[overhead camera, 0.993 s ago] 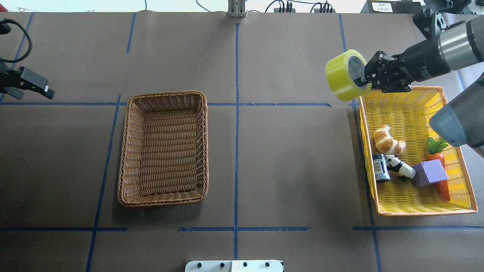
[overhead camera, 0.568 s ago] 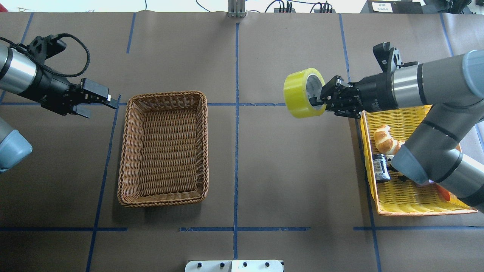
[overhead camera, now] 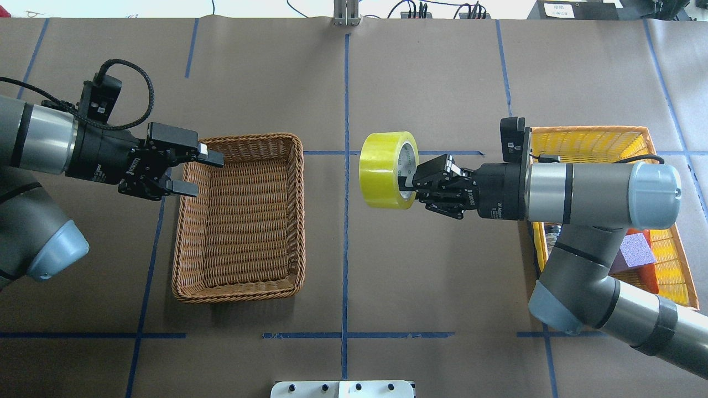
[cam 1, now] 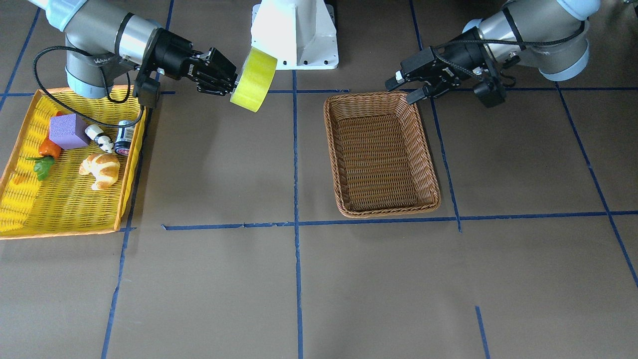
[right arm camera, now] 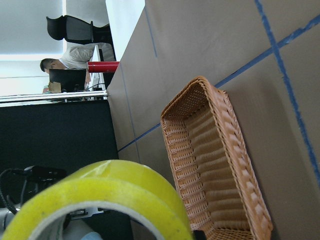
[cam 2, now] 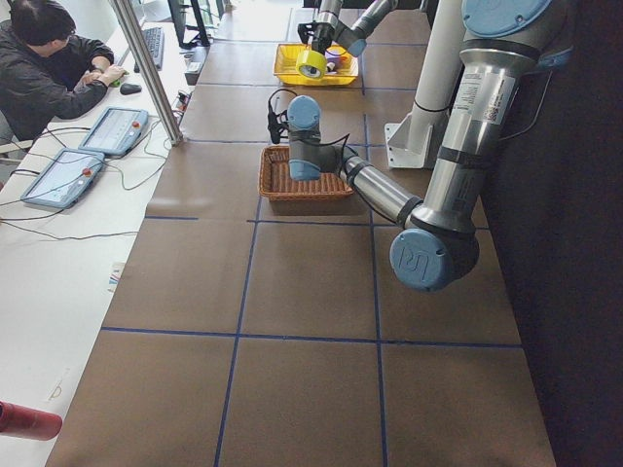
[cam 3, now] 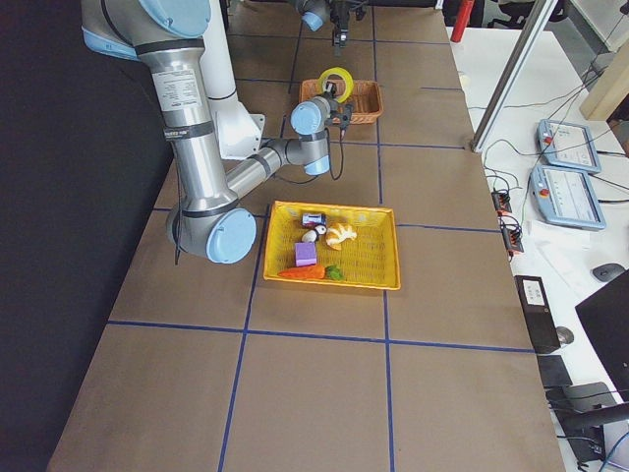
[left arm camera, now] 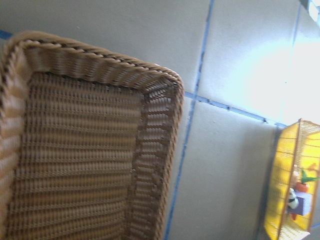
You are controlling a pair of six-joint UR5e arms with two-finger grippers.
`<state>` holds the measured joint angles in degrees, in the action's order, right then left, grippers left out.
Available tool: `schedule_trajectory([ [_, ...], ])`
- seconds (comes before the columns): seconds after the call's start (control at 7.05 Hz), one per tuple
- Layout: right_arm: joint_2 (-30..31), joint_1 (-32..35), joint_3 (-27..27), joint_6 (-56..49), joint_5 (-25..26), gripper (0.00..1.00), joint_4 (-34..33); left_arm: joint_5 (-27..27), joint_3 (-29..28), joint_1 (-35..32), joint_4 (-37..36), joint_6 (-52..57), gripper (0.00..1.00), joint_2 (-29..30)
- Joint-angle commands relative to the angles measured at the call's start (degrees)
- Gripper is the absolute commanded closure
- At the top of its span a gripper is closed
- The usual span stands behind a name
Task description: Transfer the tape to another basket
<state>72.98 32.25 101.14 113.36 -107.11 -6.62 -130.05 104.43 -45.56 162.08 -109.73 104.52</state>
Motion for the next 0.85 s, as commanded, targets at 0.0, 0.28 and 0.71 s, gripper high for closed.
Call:
schedule_trajectory([
  [0.0, -3.0, -3.3, -0.2, 0.5, 2.3, 0.99, 1.8, 9.1, -0.3, 6.3, 12.4, -13.0, 0.0, 2.5],
  [0.28, -4.1, -4.6, 0.5, 1.9, 2.2, 0.98, 1.9, 18.5, -0.2, 8.2, 20.0, -29.0, 0.0, 7.8],
  [0.71, -4.4, -7.5, 0.7, 2.5, 2.3, 0.98, 4.7, 27.1, -0.6, 14.3, 24.8, -30.1, 0.0, 8.2],
])
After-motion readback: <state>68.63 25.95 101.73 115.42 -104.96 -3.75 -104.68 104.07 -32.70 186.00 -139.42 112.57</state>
